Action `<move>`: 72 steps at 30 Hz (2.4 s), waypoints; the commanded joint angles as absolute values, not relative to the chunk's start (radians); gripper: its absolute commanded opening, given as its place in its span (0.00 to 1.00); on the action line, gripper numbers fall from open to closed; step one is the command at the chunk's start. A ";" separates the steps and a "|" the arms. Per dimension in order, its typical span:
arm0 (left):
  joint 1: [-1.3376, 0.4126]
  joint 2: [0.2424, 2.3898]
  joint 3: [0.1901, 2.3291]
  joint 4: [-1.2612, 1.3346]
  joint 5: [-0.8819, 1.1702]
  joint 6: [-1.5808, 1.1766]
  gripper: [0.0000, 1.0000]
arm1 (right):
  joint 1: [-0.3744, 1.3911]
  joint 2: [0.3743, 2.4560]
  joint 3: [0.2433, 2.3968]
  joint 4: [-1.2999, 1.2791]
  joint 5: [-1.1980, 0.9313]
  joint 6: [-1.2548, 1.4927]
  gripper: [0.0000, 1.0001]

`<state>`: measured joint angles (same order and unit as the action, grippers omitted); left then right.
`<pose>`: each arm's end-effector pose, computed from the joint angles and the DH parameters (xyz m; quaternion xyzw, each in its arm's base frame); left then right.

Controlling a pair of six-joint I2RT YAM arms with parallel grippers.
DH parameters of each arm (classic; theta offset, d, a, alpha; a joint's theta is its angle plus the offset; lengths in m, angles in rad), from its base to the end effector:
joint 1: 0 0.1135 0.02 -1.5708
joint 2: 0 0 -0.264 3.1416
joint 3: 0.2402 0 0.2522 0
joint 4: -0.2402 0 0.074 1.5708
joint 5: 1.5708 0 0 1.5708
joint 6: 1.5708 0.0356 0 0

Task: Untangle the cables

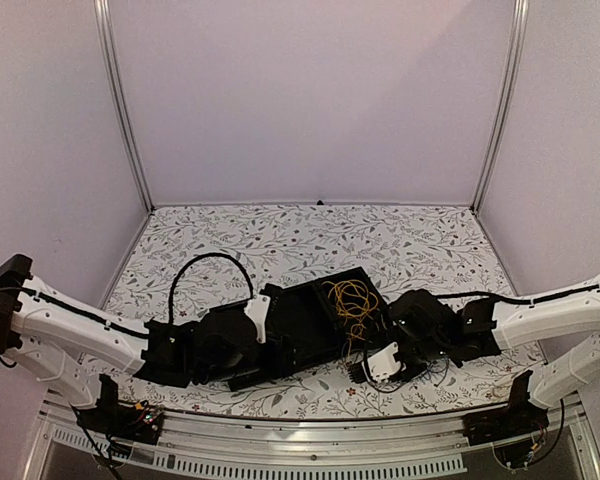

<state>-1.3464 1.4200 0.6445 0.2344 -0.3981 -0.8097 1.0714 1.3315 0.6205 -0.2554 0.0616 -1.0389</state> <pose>0.0777 -0.2785 0.1908 0.1323 0.8485 -0.3438 0.3800 0.1190 0.2135 0.1655 -0.8256 0.4785 -0.0246 0.2979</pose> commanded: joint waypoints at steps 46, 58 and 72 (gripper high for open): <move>-1.367 1.613 0.776 0.592 -0.235 -0.506 0.58 | 1.026 1.025 0.909 -0.619 -0.248 -0.949 0.00; -1.287 1.654 0.844 0.612 0.016 -0.542 0.48 | 1.026 0.975 0.853 -0.592 -0.246 -0.942 0.00; -1.258 1.573 0.841 0.562 -0.037 -0.597 0.00 | 1.009 0.948 0.678 -0.498 -0.231 -0.883 0.48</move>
<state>-1.2564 1.6436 0.8402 0.5938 0.0116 -0.5896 1.0183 0.9508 0.7517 -0.5468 -0.2119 -0.9272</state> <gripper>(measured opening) 0.006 0.276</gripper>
